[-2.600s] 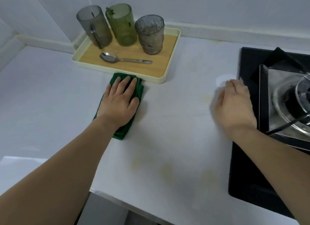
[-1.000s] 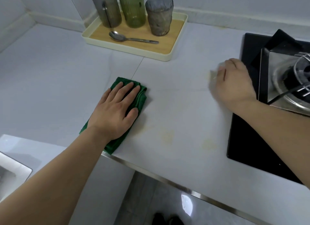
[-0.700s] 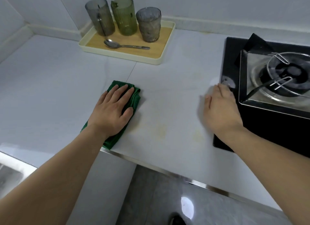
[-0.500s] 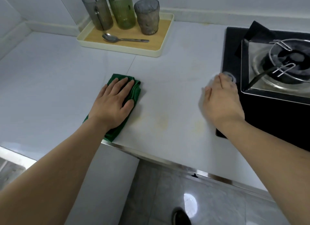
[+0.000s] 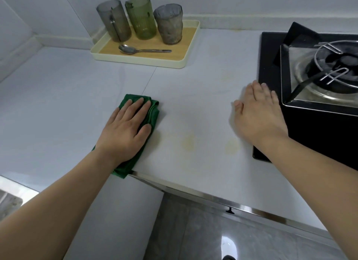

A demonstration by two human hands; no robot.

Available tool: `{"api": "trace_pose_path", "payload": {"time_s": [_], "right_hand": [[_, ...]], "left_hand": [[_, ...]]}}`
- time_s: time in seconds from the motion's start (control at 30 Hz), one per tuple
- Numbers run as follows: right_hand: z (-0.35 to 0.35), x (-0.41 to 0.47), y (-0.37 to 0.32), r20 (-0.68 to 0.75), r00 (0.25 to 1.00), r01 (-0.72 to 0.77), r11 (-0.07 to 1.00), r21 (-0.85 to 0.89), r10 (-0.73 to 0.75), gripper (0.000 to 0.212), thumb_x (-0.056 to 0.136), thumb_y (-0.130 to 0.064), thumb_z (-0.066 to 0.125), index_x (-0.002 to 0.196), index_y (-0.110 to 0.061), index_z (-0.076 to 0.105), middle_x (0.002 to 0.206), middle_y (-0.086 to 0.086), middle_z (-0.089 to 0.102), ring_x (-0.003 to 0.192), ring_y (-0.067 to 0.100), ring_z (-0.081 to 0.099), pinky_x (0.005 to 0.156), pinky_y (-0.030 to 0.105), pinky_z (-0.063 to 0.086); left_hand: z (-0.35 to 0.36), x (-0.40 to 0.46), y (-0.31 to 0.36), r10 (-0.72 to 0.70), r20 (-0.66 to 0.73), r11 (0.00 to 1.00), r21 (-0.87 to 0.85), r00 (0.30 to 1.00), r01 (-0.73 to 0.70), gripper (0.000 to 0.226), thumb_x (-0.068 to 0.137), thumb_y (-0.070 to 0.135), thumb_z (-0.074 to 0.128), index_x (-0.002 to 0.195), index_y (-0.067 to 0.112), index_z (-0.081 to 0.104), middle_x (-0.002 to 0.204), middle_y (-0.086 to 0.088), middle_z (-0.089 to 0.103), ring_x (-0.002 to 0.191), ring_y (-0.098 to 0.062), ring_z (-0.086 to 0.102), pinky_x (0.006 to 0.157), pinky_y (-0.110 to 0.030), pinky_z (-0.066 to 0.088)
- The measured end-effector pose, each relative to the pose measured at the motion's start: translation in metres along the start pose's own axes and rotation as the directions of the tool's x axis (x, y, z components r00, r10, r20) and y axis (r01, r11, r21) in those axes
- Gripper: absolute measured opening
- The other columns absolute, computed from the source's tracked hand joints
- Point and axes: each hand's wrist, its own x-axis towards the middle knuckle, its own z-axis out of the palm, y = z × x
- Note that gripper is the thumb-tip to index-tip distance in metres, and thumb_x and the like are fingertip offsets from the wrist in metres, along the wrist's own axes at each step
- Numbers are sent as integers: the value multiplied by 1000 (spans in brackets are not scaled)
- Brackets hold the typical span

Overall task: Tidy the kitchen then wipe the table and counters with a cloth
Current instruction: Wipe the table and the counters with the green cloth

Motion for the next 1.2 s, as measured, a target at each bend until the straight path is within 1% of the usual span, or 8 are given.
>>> {"api": "trace_pose_path", "payload": {"time_s": [0.17,0.27,0.53,0.63,0.8,0.93,1.07,1.2], "right_hand": [[-2,-1,-1,6,1000,1,999,38,-1,60,102,-33,20,152,-2,9,161,10,2,148,22,-1,120,37,-4],[-3,-1,-2,20,1000,-9,999,33,9,61,102,-33,20,152,-2,7,161,11,0,148,22,-2,120,37,-5],[-2,-1,-1,11,1000,-19,999,36,19,60,102,-32,19,152,-2,7,161,11,0,148,23,-3,120,37,-5],[-2,0,1,-1,1000,-20,997,76,20,59,102,-32,20,152,-2,9,161,10,2,149,22,-2,120,36,-4],[-2,3,4,-53,996,-65,976,209,77,55,103,-29,23,151,-1,16,161,10,10,148,21,4,121,34,0],[1,5,4,-53,995,-78,982,171,88,56,103,-28,22,151,0,15,160,12,9,148,23,4,121,34,0],[1,5,4,-47,995,-84,986,144,91,57,103,-30,22,151,0,13,160,13,8,148,23,2,120,35,-2],[0,6,2,-43,995,-88,988,123,94,59,102,-31,22,151,0,13,160,13,8,148,23,1,120,35,-4]], "left_hand": [[0,0,3,-19,9,1000,7,1000,19,68,89,54,12,154,38,5,161,14,4,148,-9,-4,121,-32,-2],[2,-2,10,-47,19,999,1,999,47,68,88,54,11,154,37,2,162,14,0,148,-9,-7,121,-33,-4],[7,-4,23,-21,10,1000,19,1000,21,66,91,50,15,154,36,2,162,12,0,148,-10,-7,121,-36,-2],[7,2,24,-29,6,1000,3,1000,29,66,90,50,17,154,36,5,162,12,2,148,-10,-6,121,-36,-2],[6,33,24,-53,-4,999,-12,999,53,68,89,50,19,154,35,8,162,10,6,148,-11,-2,121,-37,0],[4,71,20,-51,3,999,10,999,51,67,90,49,22,154,34,9,162,7,7,149,-14,1,121,-40,3],[1,105,19,-65,-11,998,15,998,65,61,97,43,28,154,33,10,162,6,8,148,-16,2,121,-40,4],[-3,130,20,-100,-15,995,7,995,100,62,95,43,28,154,32,12,161,5,10,148,-17,4,121,-41,6]]}}
